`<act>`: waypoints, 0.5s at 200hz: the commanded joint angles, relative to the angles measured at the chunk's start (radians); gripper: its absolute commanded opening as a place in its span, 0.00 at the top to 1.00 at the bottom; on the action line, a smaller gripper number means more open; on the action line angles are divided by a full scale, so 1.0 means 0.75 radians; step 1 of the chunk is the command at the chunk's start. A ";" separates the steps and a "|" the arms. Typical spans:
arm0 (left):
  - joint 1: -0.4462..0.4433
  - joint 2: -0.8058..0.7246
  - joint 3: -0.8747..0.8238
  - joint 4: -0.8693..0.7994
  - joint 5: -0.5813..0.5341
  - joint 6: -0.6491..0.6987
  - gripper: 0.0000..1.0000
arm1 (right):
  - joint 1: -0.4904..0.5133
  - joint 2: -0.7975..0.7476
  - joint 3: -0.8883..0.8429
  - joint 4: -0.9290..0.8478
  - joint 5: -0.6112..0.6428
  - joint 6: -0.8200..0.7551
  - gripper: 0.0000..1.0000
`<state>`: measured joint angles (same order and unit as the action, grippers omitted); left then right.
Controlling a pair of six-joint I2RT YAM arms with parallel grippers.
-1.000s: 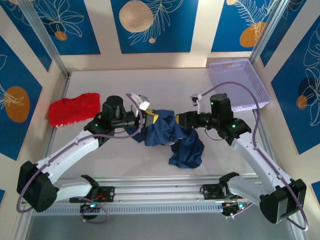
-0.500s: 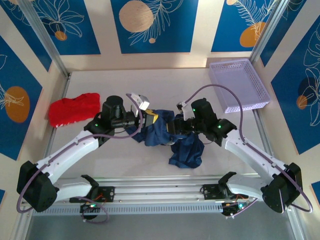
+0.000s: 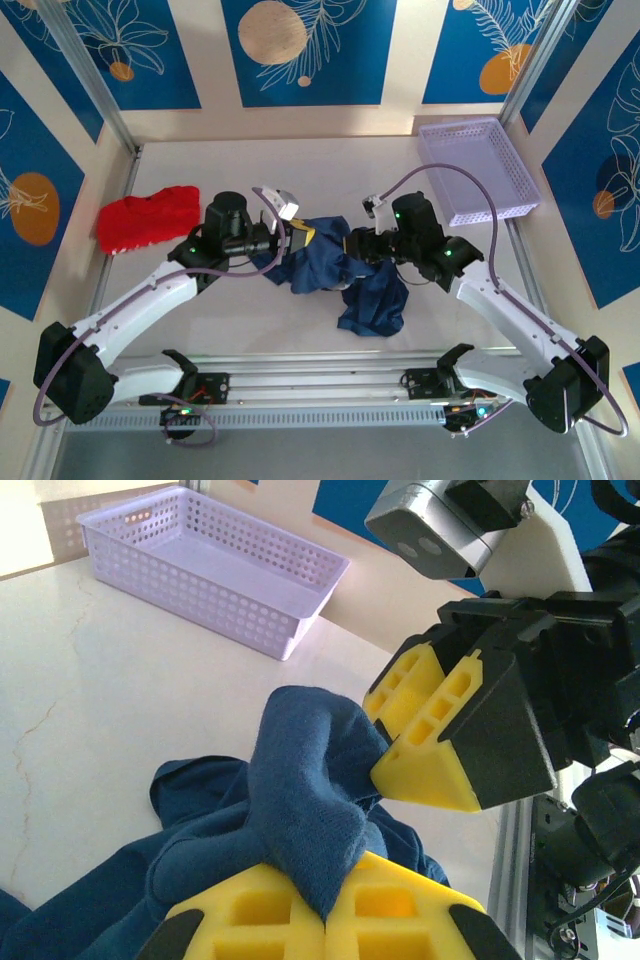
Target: Fold the inside-out t-shirt
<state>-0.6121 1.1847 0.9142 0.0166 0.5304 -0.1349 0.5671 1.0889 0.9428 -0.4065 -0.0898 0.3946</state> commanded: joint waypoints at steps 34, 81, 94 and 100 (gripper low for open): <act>0.014 -0.047 0.014 -0.007 -0.009 0.033 1.00 | -0.009 0.023 0.052 0.012 -0.068 -0.011 0.88; 0.016 -0.013 0.019 -0.080 -0.274 0.036 1.00 | -0.162 -0.077 0.115 0.010 -0.452 0.014 1.00; 0.016 0.020 0.028 -0.121 -0.420 0.024 1.00 | -0.237 -0.120 0.103 0.114 -0.664 0.089 1.00; 0.019 0.034 0.030 -0.131 -0.466 0.019 1.00 | -0.262 -0.138 0.087 0.177 -0.734 0.133 1.00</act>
<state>-0.6113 1.1770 0.9146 -0.0196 0.3862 -0.1226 0.4435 1.0607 0.9817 -0.3977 -0.3317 0.4088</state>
